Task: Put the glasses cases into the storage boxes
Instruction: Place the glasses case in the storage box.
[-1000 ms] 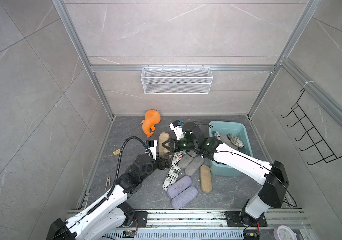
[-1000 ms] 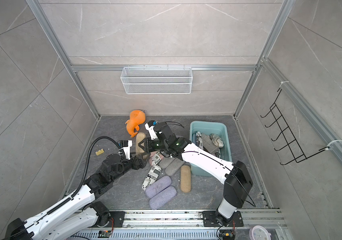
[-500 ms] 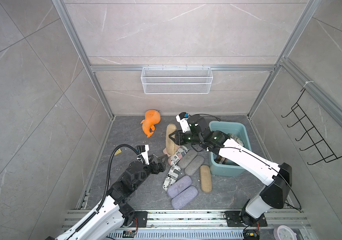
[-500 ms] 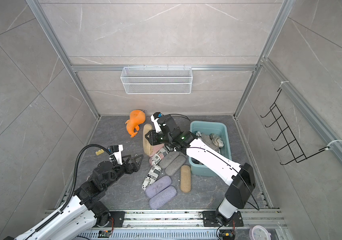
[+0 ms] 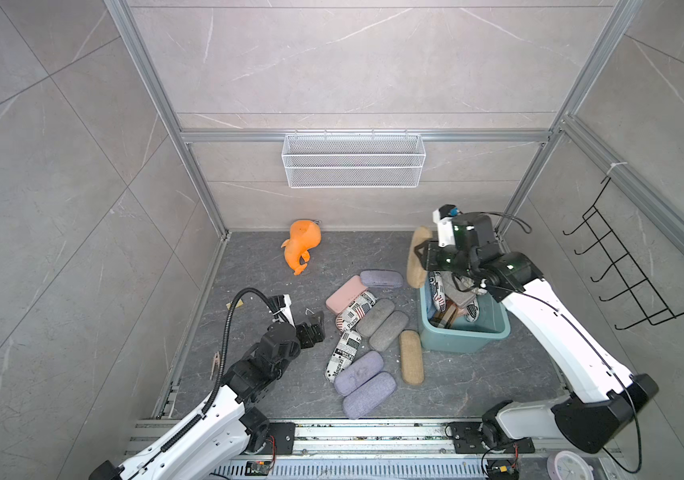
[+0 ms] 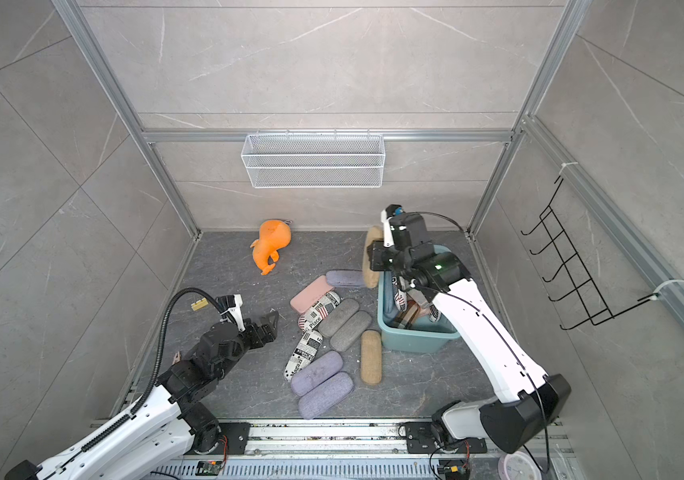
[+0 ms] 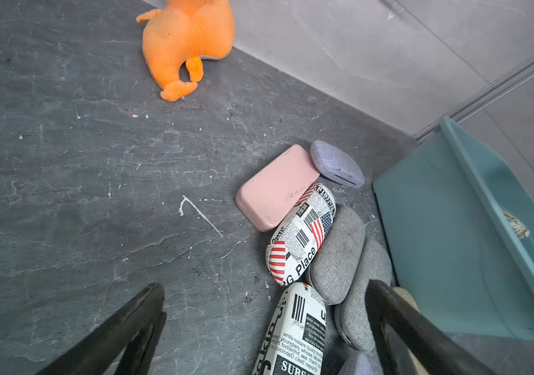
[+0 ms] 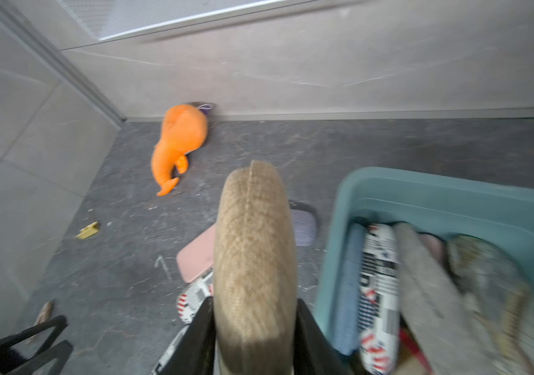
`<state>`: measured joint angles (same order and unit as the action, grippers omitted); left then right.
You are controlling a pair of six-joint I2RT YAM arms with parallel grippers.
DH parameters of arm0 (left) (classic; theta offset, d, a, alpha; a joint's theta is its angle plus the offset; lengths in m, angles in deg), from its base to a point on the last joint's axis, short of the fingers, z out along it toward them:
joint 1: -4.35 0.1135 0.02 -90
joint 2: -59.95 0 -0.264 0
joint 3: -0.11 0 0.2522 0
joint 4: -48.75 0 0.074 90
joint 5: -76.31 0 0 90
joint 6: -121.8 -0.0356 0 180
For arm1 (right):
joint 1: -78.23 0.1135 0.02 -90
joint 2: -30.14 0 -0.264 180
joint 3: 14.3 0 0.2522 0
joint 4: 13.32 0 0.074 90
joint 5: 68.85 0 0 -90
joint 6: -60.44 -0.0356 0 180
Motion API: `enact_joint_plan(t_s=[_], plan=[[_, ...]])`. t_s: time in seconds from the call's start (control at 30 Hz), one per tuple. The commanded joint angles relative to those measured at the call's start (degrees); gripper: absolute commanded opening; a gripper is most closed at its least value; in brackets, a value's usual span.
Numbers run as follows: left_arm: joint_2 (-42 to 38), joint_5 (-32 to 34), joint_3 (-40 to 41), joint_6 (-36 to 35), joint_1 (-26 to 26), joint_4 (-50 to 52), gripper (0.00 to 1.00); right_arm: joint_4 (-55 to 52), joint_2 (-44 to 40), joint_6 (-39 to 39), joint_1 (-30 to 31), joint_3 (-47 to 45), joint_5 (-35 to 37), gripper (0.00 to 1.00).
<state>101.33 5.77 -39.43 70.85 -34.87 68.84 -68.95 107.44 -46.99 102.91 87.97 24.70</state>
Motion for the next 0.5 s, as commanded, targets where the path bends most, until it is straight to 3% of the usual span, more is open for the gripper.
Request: enact_joint_plan(t_s=[0.0, 0.23, 0.47], plan=[[1.9, 1.3, -2.7, 1.0, 0.2, -0.9, 0.99, -5.4, -2.4, 4.3, -2.6, -1.6, 5.7, 0.31], [6.1, 0.2, -5.8, 0.8, 0.3, 0.9, 0.98, -7.3, 0.8, 5.3, -5.9, -4.0, 12.3, 0.31], [8.6, -1.6, -7.6, 0.4, 0.3, 4.0, 0.98, -9.5, 11.6, 7.4, -7.7, -2.2, 15.9, 0.31]])
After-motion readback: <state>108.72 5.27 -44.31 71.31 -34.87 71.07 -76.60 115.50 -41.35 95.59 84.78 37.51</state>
